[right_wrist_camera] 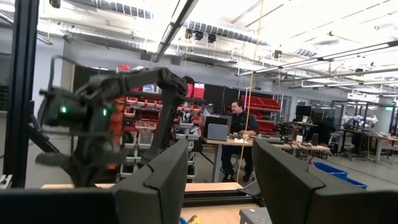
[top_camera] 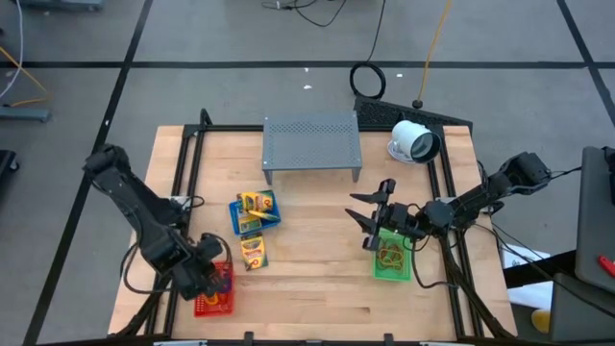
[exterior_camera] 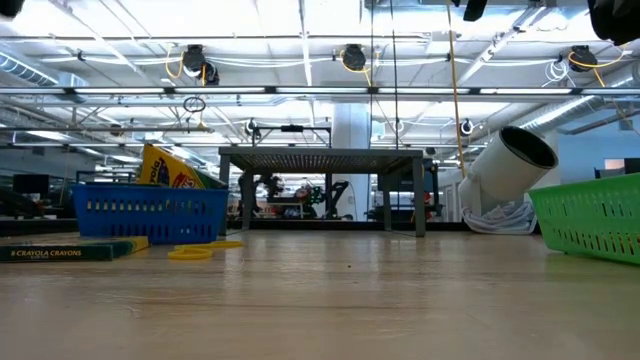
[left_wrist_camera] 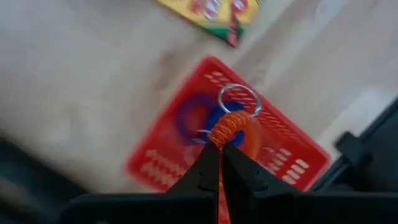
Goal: Pick & Place Office Desk Supplies
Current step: Put the orange spiral keychain into the red bin, then put the yellow rubber band into the green bin
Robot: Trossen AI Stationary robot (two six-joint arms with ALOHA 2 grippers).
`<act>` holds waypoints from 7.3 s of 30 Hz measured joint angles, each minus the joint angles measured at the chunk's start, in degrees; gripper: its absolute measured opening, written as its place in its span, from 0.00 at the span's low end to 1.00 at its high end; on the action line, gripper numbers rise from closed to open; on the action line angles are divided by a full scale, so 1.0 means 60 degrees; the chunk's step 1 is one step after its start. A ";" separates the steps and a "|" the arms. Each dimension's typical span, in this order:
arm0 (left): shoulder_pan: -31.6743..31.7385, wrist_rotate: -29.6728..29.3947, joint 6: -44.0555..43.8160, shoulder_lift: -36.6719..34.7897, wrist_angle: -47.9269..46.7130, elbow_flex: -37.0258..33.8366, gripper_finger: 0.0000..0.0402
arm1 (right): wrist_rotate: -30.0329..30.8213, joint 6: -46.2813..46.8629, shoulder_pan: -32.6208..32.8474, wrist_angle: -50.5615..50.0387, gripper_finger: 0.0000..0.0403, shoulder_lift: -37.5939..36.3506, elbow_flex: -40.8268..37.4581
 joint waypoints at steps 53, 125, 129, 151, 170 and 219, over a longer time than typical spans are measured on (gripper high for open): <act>-0.0594 -0.8333 0.7484 -0.1333 0.0840 0.2380 0.38 | -0.1261 0.0966 -0.0060 -0.1621 0.42 0.0189 0.0916; 0.9872 0.2492 1.4513 -1.1225 1.1646 -0.9071 0.38 | -0.7265 0.3971 -0.1887 -2.1296 0.43 0.9992 1.6626; 1.0192 0.2765 1.4515 -1.1211 1.1628 -0.9067 0.38 | -0.7251 0.3967 -0.1779 -2.0687 0.44 0.9912 1.6645; 1.0533 0.3035 1.4222 -1.1183 1.1555 -0.9067 0.38 | -0.5671 0.1144 -0.1756 -1.7750 0.42 0.9945 1.4816; 1.0533 0.3039 1.4076 -1.1185 1.1322 -0.9053 0.38 | -0.5255 0.1230 -0.1708 -1.6152 0.33 0.9934 1.3216; 1.0531 0.3188 1.4020 -1.1182 1.1328 -0.9053 0.38 | -0.5806 0.1694 -0.1617 -1.6226 0.00 0.9796 1.1868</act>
